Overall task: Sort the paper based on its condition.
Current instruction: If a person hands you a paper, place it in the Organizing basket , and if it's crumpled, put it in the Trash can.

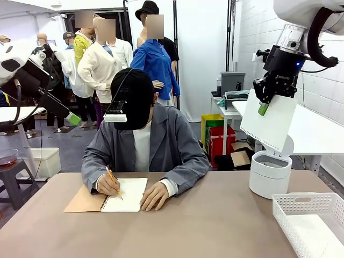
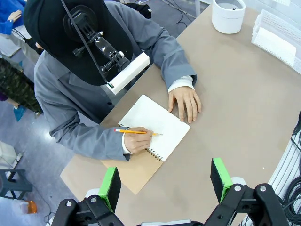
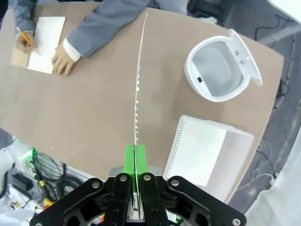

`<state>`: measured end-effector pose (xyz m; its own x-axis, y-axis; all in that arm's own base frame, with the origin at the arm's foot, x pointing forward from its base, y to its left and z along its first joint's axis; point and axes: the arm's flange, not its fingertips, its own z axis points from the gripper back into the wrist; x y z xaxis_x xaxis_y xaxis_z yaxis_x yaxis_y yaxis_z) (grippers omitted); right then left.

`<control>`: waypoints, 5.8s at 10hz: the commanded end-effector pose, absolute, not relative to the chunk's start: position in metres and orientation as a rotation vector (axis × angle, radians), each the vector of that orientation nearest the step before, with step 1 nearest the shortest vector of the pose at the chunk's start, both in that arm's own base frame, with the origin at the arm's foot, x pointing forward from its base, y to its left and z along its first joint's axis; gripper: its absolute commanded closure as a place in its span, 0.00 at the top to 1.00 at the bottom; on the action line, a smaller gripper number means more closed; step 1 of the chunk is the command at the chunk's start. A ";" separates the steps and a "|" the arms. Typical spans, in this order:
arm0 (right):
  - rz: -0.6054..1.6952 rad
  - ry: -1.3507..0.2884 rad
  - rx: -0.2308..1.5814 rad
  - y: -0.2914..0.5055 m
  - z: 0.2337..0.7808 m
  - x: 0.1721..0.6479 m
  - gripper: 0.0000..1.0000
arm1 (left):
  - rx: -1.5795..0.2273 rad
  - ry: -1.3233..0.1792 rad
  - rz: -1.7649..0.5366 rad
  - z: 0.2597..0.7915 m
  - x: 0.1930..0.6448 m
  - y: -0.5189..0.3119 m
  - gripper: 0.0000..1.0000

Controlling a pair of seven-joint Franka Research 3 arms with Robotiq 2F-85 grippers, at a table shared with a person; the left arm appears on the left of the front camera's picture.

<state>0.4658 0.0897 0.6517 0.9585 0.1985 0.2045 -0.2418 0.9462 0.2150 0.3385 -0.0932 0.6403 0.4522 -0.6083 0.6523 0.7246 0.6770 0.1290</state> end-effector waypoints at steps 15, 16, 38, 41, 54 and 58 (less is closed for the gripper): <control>0.124 -0.149 0.261 -0.015 0.525 0.346 0.00 | -0.188 -0.722 -0.826 0.641 0.338 -0.093 1.00; 0.133 -0.180 0.296 -0.018 0.518 0.340 0.00 | -0.188 -0.722 -0.826 0.641 0.338 -0.093 1.00; 0.051 -0.072 0.317 -0.034 0.390 0.303 0.00 | -0.188 -0.722 -0.826 0.641 0.338 -0.093 1.00; 0.036 -0.040 0.315 -0.026 0.368 0.304 0.00 | -0.188 -0.722 -0.826 0.641 0.338 -0.093 1.00; -0.036 0.020 0.235 -0.020 0.371 0.281 1.00 | -0.188 -0.722 -0.826 0.641 0.338 -0.093 1.00; 0.101 0.055 0.086 -0.027 0.404 0.283 1.00 | -0.188 -0.722 -0.826 0.641 0.338 -0.093 1.00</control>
<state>0.3362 -0.0363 0.4327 0.9961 0.0678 -0.0559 -0.0598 0.9892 0.1341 0.3384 -0.0932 0.6403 0.4522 -0.6083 0.6524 0.7246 0.6770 0.1290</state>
